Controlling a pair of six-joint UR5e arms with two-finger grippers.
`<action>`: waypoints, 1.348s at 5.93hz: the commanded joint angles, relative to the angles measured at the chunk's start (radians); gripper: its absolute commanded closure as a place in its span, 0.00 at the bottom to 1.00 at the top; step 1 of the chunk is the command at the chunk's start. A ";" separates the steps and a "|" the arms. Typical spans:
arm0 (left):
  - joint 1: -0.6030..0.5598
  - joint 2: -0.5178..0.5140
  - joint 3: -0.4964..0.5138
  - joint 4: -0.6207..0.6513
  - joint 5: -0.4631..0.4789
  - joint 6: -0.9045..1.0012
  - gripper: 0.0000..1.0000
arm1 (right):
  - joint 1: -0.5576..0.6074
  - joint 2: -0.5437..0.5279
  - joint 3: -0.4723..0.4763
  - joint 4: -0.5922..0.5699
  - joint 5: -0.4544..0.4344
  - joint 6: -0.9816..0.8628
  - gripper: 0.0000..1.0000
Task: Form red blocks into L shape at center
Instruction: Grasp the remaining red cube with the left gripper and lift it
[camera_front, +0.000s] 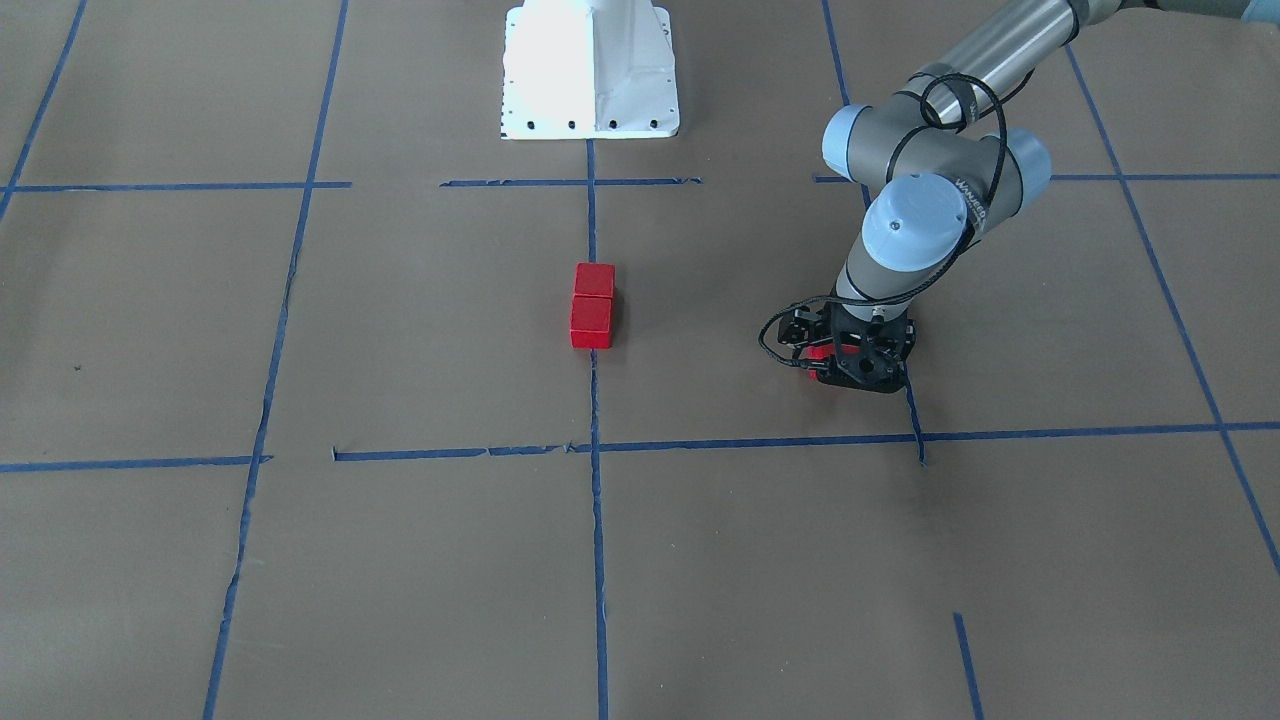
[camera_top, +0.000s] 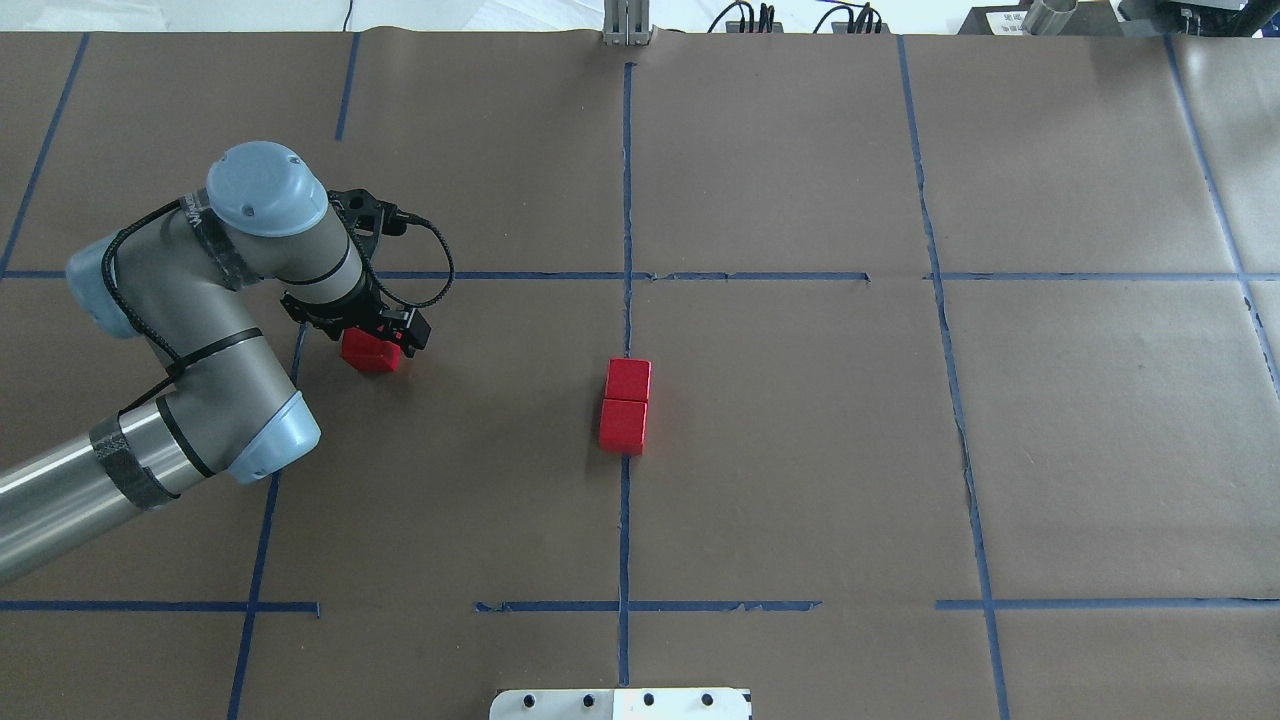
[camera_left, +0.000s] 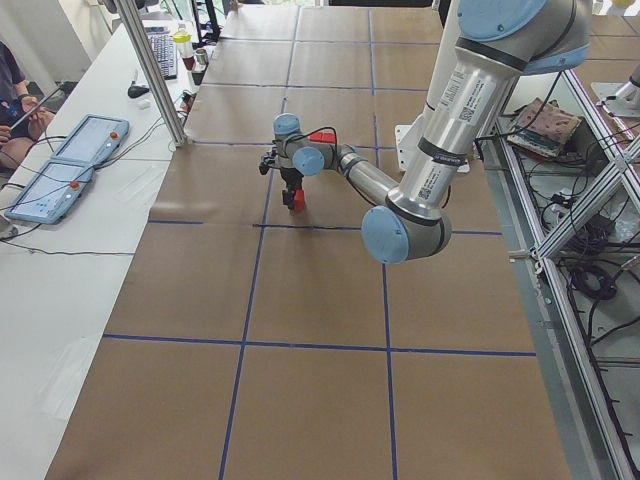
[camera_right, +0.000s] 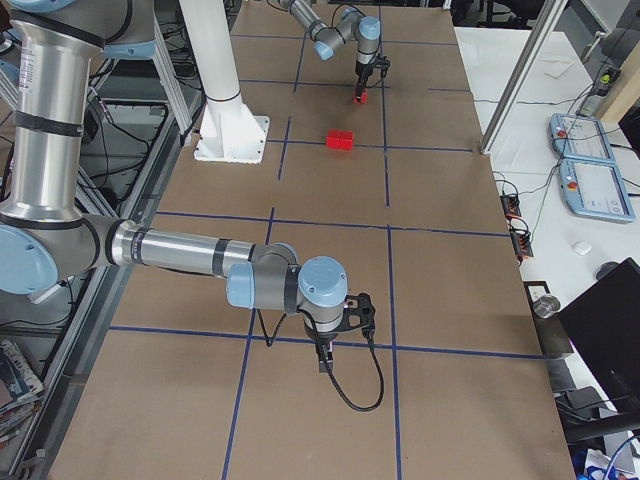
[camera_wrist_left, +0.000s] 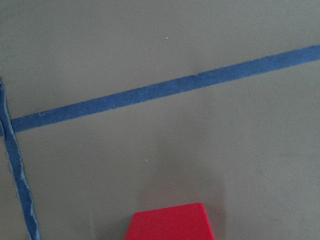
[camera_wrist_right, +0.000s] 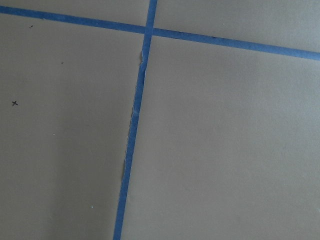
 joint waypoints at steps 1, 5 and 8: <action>0.003 0.000 0.003 -0.002 -0.001 -0.018 0.54 | 0.000 0.000 0.001 0.000 0.000 0.000 0.00; 0.000 -0.060 -0.087 0.015 -0.029 -0.415 0.87 | 0.000 0.000 0.002 0.001 0.002 0.000 0.00; 0.087 -0.086 -0.158 0.058 0.049 -1.106 0.87 | 0.000 0.000 0.002 0.001 0.002 0.000 0.00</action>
